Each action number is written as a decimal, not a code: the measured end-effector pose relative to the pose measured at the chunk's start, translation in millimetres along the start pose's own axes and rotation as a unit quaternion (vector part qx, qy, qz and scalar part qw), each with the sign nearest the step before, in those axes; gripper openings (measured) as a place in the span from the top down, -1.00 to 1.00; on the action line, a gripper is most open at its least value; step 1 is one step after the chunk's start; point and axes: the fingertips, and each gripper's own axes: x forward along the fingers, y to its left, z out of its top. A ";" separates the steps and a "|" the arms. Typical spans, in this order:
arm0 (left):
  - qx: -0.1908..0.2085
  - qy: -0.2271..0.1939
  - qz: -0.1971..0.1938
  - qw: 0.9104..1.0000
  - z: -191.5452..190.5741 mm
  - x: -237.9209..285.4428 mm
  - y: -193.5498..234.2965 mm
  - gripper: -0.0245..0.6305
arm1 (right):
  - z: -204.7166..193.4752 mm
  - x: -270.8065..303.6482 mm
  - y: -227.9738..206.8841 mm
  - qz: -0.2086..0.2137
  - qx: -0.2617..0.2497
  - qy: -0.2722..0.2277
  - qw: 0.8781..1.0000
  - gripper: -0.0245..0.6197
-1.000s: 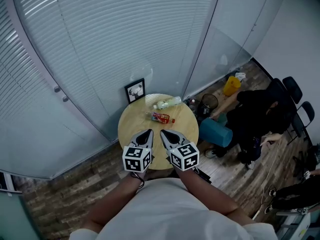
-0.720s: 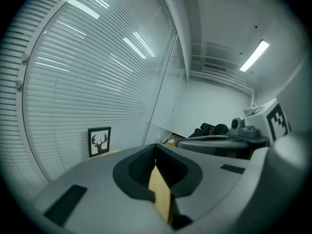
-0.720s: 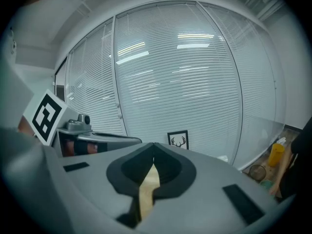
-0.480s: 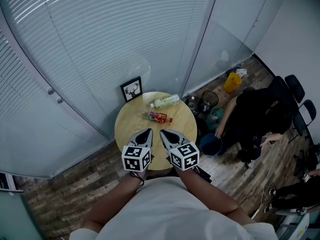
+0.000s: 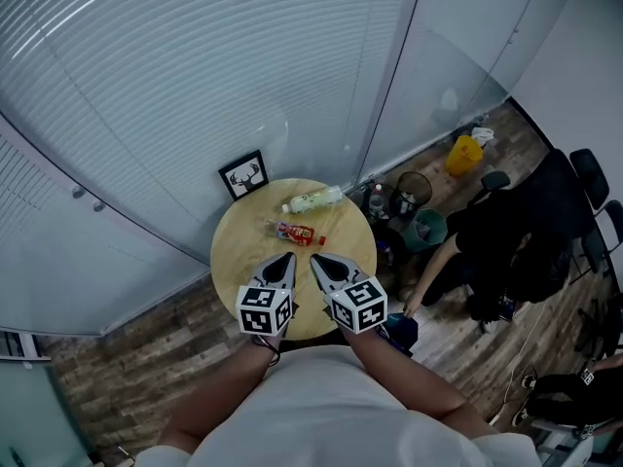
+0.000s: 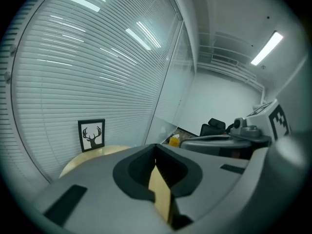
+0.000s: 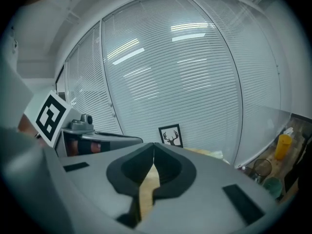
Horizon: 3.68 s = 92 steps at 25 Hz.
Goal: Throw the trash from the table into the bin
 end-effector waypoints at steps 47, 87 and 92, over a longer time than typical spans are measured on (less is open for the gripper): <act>-0.061 0.035 0.020 0.997 -4.4 78.2 114.5 0.91 | -15.0 133.3 -45.6 0.021 -0.047 0.110 0.993 0.90; -0.128 0.093 0.100 0.982 -78.3 90.8 153.8 0.91 | -224.1 235.2 -132.1 0.112 -0.233 0.489 0.833 0.01; -0.132 0.089 0.098 0.982 -76.5 81.8 150.2 0.91 | -206.6 230.7 -125.1 0.105 -0.186 0.464 0.860 0.01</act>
